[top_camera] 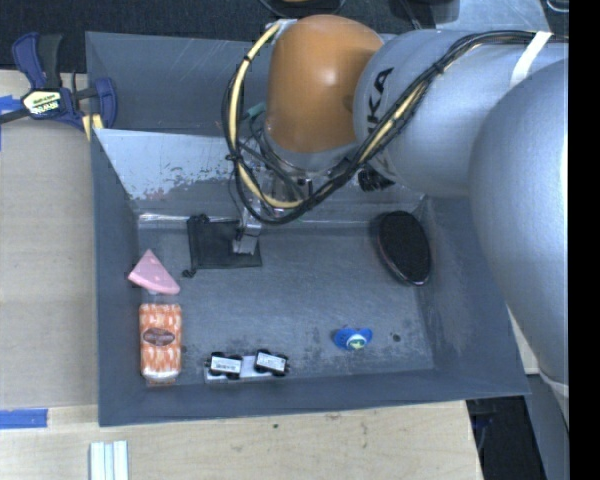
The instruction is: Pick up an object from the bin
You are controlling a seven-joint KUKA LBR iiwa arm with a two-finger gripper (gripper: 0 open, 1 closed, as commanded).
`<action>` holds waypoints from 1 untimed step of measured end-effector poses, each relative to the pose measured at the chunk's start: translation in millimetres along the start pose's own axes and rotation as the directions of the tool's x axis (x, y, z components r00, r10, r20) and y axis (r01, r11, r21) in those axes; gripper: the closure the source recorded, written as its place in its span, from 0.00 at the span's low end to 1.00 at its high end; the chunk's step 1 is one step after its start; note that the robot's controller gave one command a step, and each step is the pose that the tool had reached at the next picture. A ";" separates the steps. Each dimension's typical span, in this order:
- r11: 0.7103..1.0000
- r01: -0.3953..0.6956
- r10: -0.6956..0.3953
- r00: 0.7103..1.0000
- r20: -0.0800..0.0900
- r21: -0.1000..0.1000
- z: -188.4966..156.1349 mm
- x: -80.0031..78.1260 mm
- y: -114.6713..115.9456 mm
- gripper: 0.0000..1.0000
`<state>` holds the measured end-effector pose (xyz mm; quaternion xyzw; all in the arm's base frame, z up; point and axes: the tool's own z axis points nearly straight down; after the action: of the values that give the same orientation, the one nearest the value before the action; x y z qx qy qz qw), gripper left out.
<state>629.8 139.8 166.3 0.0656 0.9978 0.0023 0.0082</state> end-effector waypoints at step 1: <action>0.994 0.106 -0.106 0.994 -0.015 0.003 66.7 23.5 -3.1 0.00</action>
Offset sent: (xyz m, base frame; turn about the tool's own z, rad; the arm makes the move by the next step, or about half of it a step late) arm -0.0072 -0.0249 -0.0963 -0.0125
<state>607.2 140.0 99.2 0.0126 0.9999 0.0006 0.0006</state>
